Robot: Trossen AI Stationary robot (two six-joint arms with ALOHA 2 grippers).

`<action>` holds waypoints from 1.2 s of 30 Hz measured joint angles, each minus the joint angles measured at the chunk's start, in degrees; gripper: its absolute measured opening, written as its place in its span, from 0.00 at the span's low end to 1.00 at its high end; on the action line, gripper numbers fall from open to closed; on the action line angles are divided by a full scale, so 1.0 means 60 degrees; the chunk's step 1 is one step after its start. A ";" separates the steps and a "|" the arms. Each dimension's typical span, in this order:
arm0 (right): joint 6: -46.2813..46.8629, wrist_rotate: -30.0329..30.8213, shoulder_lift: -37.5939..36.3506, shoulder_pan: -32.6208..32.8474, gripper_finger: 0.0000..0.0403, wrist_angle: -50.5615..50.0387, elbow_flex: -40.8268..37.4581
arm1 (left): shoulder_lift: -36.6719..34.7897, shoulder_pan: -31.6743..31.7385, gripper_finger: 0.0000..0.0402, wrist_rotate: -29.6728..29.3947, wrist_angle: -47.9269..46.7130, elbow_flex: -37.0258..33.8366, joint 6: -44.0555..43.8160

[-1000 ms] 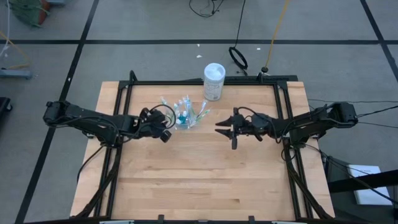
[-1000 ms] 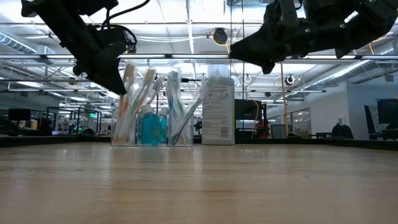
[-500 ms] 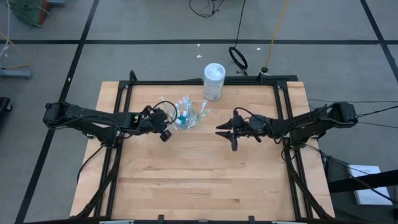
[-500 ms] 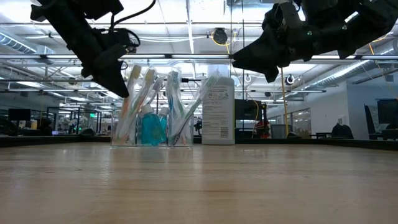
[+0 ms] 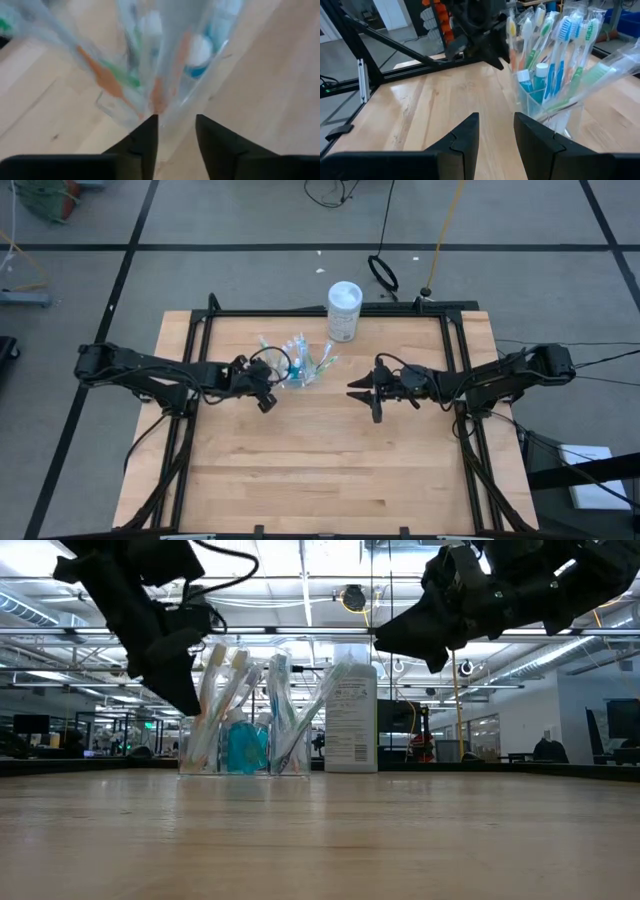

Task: Pick & Place toothbrushing station
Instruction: Return to Home Position

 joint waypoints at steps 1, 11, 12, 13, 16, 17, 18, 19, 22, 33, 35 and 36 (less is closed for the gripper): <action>-0.0018 -0.0004 0.0000 0.0000 0.28 -0.0016 0.0000 | 0.0073 0.0007 0.36 -0.0064 -0.0031 -0.0003 -0.0024; -0.0938 -0.0009 -0.1272 -0.0165 0.28 -0.1416 0.0010 | -0.0645 -0.0097 0.45 0.0341 -0.0711 0.0507 -0.0082; -0.1088 0.0001 -0.1615 -0.0210 0.28 -0.1834 0.0004 | -0.0830 -0.0136 0.45 0.0358 -0.1117 0.0579 -0.0166; -0.1230 0.0007 -0.1952 -0.0227 0.28 -0.2212 0.0004 | -0.0999 -0.0177 0.44 0.0382 -0.1559 0.0711 -0.0209; -0.1504 0.0004 -0.3007 -0.0263 0.28 -0.3749 0.0004 | -0.1611 -0.0261 0.41 0.0099 -0.2989 0.1143 -0.0281; -0.1529 0.0004 -0.3346 -0.0262 0.28 -0.4197 0.0004 | -0.1895 -0.0335 0.40 -0.0110 -0.3266 0.1220 -0.0295; -0.1530 0.0004 -0.3675 -0.0262 0.28 -0.4586 0.0004 | -0.2193 -0.0440 0.40 -0.0376 -0.3406 0.1279 -0.0245; -0.1528 0.0002 -0.4001 -0.0262 0.28 -0.4982 0.0004 | -0.2524 -0.0543 0.39 -0.0623 -0.3349 0.1312 -0.0042; -0.1482 -0.0100 -0.4845 -0.0245 0.28 -0.6117 0.0004 | -0.3524 -0.0880 0.37 -0.1117 -0.3249 0.1209 0.1073; -0.2989 -0.1662 -0.7621 -0.0391 0.28 -0.6635 -0.1192 | -0.6291 -0.1712 0.32 -0.1480 -0.0122 -0.0655 0.4214; -0.2656 -0.1774 -0.8289 -0.0469 0.28 -0.6600 -0.1496 | -0.6735 -0.1727 0.32 -0.1338 0.0862 -0.1251 0.4799; -0.2533 -0.1778 -0.8626 -0.0496 0.28 -0.6604 -0.1621 | -0.6931 -0.1734 0.32 -0.1200 0.1271 -0.1531 0.5063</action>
